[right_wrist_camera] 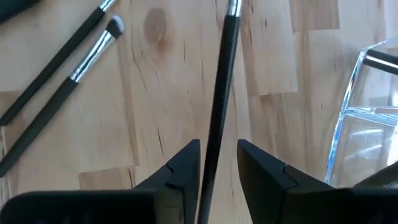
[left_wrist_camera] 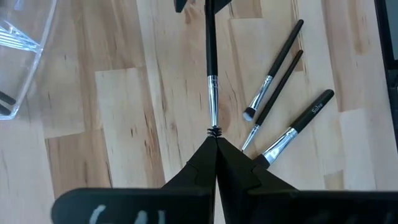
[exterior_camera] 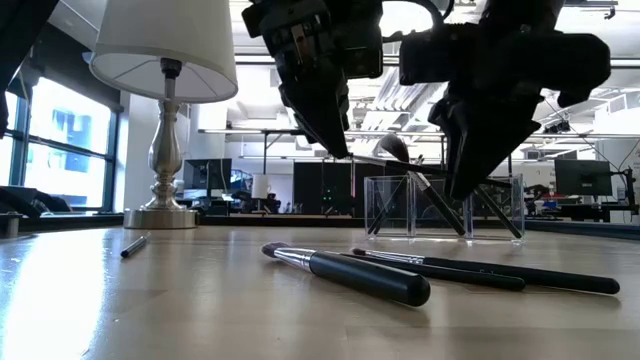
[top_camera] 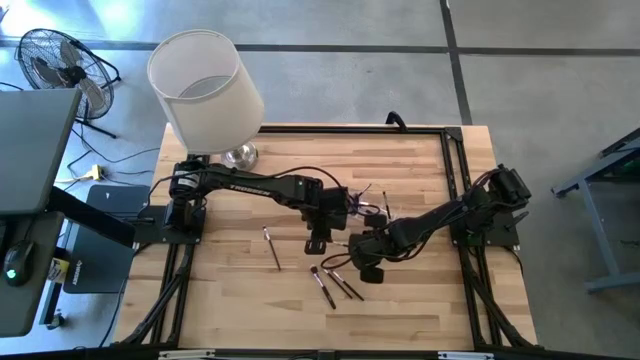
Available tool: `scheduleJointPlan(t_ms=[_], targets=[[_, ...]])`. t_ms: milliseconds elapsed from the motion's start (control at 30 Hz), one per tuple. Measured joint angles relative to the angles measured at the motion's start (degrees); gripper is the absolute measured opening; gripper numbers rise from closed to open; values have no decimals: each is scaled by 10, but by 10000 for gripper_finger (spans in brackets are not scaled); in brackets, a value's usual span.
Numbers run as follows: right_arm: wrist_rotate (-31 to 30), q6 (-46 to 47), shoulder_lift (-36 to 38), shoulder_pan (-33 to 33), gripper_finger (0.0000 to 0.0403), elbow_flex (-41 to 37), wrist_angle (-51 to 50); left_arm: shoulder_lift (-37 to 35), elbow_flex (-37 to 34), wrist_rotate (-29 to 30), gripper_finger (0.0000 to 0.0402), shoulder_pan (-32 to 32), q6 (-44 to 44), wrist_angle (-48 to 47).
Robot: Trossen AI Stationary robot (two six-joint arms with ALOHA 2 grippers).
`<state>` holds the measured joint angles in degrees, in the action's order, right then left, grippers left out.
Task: Put items in baskets/containers
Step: Put the black lash brush into the transparent organizer
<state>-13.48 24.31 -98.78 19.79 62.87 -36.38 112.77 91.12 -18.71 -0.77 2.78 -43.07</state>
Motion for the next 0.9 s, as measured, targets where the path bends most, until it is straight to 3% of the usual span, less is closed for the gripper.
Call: scheduleJointPlan(t_ms=[133,367,667,900], targets=[[-5,8,0,0,79,0,-3,0,0,-7,0,0,0,0],[8,8,0,0,11,0,-8,0,0,-15,0,0,3,4],[17,14,0,0,9,0,-11,0,0,-20,5,0,4,17],[13,45,0,0,16,0,-16,0,0,-12,66,1,0,34]])
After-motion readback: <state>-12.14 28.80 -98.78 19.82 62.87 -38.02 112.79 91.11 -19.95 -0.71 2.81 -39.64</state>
